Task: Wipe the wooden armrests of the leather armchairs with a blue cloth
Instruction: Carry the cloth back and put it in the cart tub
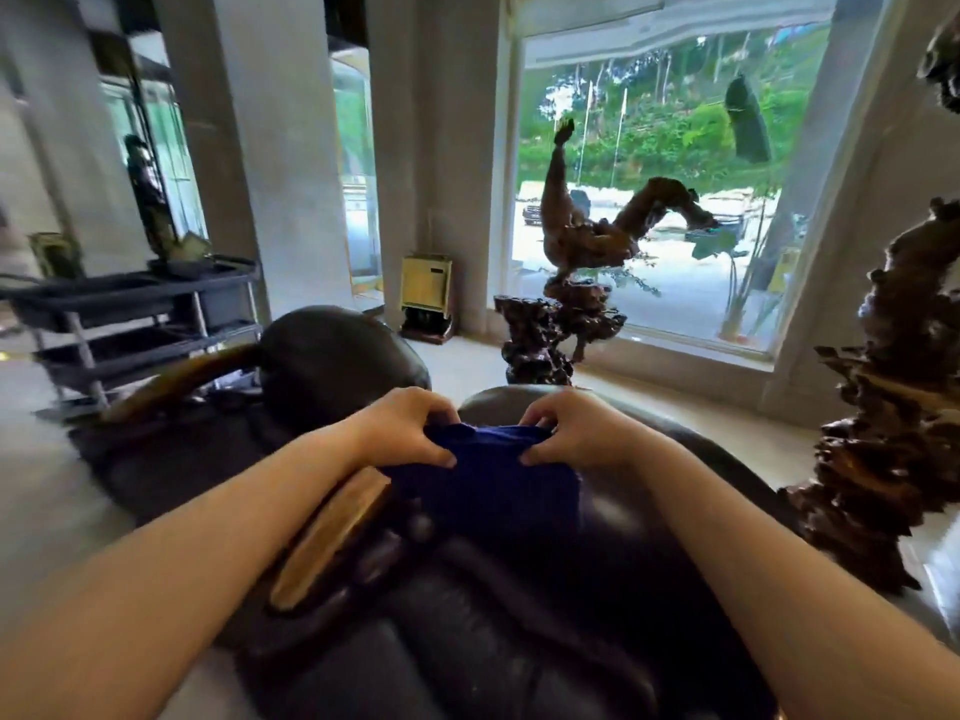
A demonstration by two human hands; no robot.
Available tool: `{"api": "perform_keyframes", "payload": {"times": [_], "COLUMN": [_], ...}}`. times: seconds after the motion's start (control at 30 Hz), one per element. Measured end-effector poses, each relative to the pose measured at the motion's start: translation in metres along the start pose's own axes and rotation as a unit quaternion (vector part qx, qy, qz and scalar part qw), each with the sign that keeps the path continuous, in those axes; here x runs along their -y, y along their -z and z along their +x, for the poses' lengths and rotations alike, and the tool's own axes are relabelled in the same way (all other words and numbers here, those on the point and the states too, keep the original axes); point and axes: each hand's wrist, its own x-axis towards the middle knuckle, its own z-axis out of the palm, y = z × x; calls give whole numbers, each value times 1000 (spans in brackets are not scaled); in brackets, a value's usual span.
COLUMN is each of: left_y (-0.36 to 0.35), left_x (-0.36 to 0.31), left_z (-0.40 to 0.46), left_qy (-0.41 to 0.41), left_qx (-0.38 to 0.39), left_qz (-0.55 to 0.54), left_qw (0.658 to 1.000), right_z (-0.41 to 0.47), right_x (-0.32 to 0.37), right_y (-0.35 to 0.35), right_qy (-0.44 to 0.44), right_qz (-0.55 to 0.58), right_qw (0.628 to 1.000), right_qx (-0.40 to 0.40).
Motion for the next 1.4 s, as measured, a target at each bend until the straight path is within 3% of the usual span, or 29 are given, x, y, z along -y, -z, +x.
{"api": "perform_keyframes", "payload": {"times": [0.2,0.5,1.13,1.4], "left_y": [86,167,303,362], "left_x": [111,250,512,640], "left_z": [-95,-179,-155,-170], "left_qy": [38,144,305,315], "left_qx": [-77,-108,-176,-173], "left_qz": [20,35,71,69], "left_qw": [996,983,933,931], "right_z": [90,214,538,650], "right_x": [129,263,408,485], "right_y": [-60,-143,-245,-312], "right_qy": [82,179,343,365], "right_qz": [-12,-1,-15,-25], "right_qw": [996,979,924,912], "right_qx": [27,94,171,186]}}
